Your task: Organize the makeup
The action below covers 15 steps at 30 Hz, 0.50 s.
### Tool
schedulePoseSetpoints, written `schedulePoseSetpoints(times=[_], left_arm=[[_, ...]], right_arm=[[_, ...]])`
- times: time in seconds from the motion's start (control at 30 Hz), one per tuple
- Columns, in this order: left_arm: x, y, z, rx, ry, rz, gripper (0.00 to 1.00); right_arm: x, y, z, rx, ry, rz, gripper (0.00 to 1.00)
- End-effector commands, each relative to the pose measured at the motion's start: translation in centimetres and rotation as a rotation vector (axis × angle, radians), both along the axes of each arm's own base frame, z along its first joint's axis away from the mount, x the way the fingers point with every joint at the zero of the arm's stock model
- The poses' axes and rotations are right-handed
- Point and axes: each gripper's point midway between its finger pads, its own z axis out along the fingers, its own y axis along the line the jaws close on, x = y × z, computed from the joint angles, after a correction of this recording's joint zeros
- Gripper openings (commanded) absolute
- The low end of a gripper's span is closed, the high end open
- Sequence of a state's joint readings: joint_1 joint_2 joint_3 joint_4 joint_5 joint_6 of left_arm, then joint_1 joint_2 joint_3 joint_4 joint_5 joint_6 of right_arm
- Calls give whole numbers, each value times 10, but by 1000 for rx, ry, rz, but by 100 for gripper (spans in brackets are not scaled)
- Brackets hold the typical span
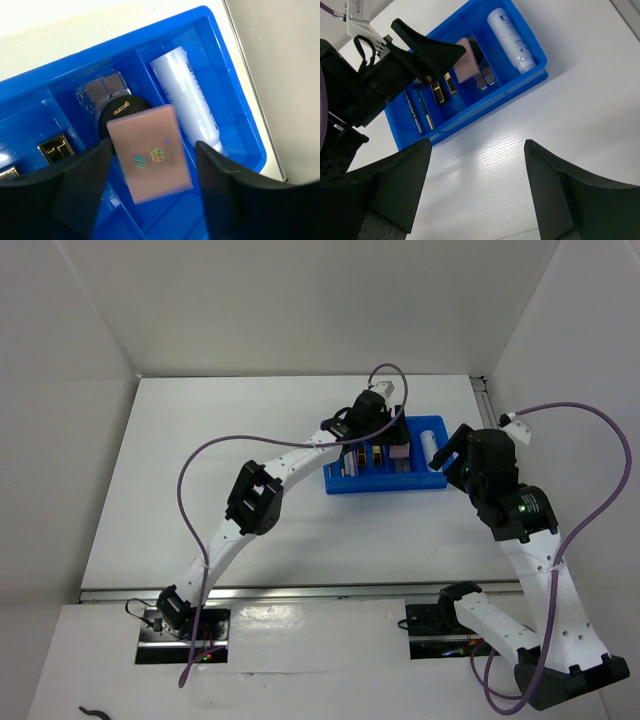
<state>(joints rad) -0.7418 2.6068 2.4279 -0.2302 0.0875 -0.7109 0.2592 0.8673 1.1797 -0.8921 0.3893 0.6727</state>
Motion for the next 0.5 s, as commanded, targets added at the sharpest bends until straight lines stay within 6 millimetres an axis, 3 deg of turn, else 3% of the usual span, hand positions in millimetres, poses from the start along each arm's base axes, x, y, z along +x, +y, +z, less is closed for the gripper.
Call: schedulePoseSetpoints(times=[0.0,0.1,0.3,0.33,0.43,0.47], left_arm=[[1,-13,14,-63,-37,-38,83],[0,-13,31,-76,-60,-51,97],[-11,-9,63,-84,-89,-94,100],[-14,-7,83,-95,-117,-98,100],[-23,3,104,-76,-128,-107,100],[-25,11,130,-76,-172,-92,100]], right_arm=[[0,-4,-1,-15,2,-20,82],[2,-2,-4,-13,12,-12,82],[0,-4,-1,-16,1,-21,82],[0,-4,-1,-16,1,-21,82],[1,-4,5,-8,-27,-21,82],[2,-1,6,1,-34,-10,82]])
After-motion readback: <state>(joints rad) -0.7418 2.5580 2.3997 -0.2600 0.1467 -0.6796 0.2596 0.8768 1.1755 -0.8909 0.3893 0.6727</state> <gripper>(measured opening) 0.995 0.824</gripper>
